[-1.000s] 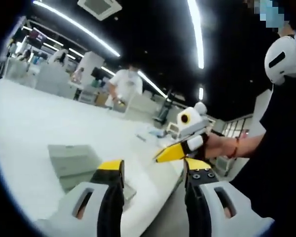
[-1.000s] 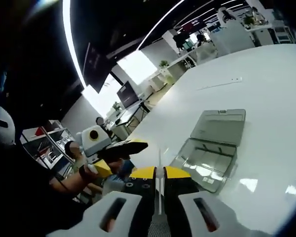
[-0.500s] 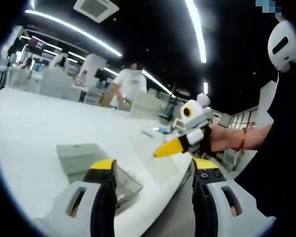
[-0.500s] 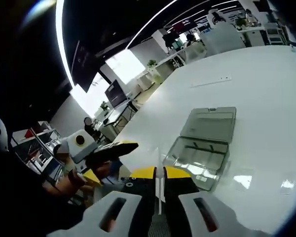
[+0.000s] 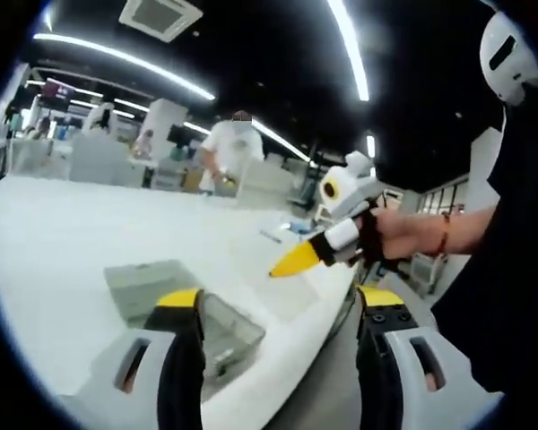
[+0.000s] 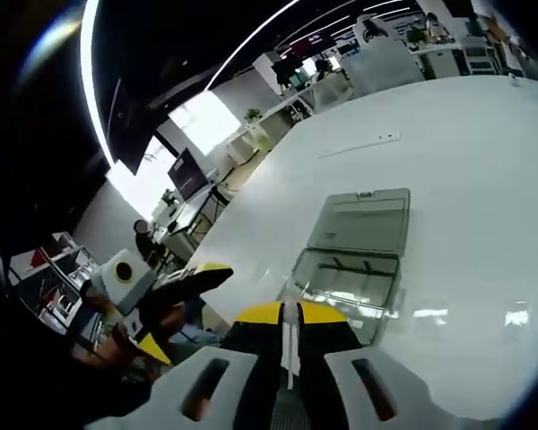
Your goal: Insert the divider into the dual guide fixture by aligning both edges with the guide slots and pushing it downward to the bottom, including one-sided entry, uneven engagement, binding, and posture correction.
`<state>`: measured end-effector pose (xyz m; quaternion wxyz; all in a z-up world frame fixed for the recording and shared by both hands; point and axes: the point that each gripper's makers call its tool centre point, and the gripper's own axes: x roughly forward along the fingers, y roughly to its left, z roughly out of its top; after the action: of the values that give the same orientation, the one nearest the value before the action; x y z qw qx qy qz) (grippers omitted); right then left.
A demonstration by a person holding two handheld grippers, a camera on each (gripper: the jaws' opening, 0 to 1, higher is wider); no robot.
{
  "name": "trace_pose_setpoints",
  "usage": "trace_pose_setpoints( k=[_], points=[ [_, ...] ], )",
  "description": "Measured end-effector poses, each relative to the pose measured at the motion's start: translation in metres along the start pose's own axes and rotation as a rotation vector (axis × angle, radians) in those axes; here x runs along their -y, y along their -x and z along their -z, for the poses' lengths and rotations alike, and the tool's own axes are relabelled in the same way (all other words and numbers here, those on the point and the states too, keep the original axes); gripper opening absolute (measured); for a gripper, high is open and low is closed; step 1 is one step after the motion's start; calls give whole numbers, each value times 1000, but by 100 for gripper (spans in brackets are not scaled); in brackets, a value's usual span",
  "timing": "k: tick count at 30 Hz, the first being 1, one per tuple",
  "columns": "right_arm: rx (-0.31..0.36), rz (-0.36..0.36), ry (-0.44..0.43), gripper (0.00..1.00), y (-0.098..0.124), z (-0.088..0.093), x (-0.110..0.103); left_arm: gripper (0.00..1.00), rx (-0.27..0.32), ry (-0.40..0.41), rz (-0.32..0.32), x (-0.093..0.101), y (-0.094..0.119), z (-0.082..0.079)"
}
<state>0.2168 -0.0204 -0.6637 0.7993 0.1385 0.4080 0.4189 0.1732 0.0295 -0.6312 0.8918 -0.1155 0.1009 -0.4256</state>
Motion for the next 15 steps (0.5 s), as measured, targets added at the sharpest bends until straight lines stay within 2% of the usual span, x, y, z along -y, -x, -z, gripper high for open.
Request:
trace_pose_setpoints(
  k=[6,10,15],
  points=[
    [-3,40,-17,0,-3,-2,7,73,-22,-20,-7,-3,1,4],
    [-9,61,-28,0,-5,-5,12,75,-3,5,-6,-6,0,5],
    [-31,81,-39,0,-9,-5,17,79,-26,-24,-15,-6,-1,7]
  ],
)
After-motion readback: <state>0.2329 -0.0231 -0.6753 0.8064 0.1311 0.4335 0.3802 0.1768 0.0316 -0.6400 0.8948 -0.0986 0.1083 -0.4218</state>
